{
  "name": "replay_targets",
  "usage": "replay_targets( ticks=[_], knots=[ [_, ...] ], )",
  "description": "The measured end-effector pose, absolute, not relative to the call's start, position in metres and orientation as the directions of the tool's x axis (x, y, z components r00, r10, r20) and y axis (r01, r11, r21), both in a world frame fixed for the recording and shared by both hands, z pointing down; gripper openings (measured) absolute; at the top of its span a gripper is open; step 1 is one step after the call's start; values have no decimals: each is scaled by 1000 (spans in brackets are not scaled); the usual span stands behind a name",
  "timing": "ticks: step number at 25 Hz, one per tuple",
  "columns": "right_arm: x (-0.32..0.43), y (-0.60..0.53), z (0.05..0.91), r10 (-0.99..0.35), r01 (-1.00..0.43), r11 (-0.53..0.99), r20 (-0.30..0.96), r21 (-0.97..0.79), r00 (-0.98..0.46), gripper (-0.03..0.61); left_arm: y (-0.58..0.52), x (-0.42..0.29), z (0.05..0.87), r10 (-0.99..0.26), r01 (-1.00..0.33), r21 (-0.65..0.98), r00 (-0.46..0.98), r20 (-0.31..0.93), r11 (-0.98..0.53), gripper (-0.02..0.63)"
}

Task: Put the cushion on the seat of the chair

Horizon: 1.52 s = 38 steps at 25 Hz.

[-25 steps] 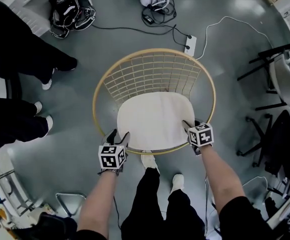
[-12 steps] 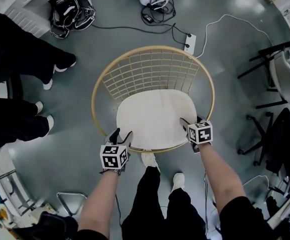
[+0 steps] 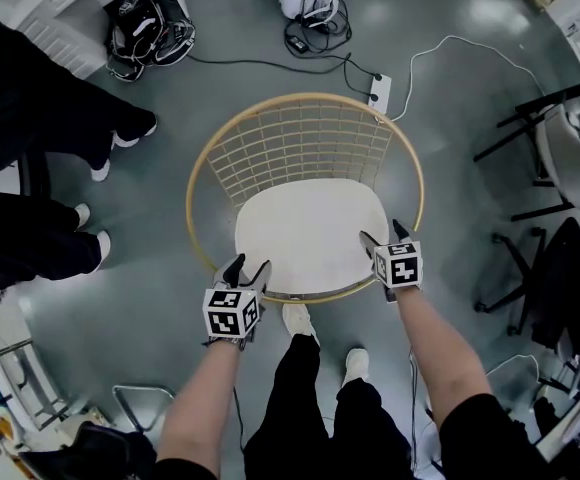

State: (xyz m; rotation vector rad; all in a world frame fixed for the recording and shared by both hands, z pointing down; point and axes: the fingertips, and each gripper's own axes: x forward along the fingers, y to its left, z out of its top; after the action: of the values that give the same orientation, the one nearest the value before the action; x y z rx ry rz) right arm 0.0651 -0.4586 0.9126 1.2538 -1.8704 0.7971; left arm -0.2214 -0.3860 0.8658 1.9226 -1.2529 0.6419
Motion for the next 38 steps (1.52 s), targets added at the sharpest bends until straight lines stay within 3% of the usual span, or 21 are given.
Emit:
replay_targets(
  ticks=[5,8,11,12,13,15,19,38],
  knots=[
    [58,-458,899,-495,-926,360,820,-110,-289,373,-384,-216,857,-558,-915,313,403,725,-254,251],
    [48,-453,885,-494,-909,393,803,-137,-334,314,-383,-213,846,-571,-914,312,406,714,-259,247],
    [36,-446,866,-490,-881,447,782,-154,-386,168,-381,-208,831,-588,-913,309,408,699,-266,241],
    [32,-444,858,-491,-871,465,772,-160,-404,62,-380,-207,825,-594,-913,308,409,693,-269,234],
    [27,-441,851,-489,-859,482,760,-173,-427,11,-378,-205,820,-599,-912,307,410,687,-272,224],
    [17,-434,834,-485,-834,515,736,-197,-473,12,-373,-202,808,-611,-911,303,411,676,-279,177],
    [5,-421,799,-491,-803,563,701,-197,-517,12,-361,-193,780,-639,-914,285,406,653,-289,24],
    [18,-299,606,-505,-665,703,480,-254,-717,11,-247,-121,594,-793,-912,269,404,456,-310,15]
  ],
)
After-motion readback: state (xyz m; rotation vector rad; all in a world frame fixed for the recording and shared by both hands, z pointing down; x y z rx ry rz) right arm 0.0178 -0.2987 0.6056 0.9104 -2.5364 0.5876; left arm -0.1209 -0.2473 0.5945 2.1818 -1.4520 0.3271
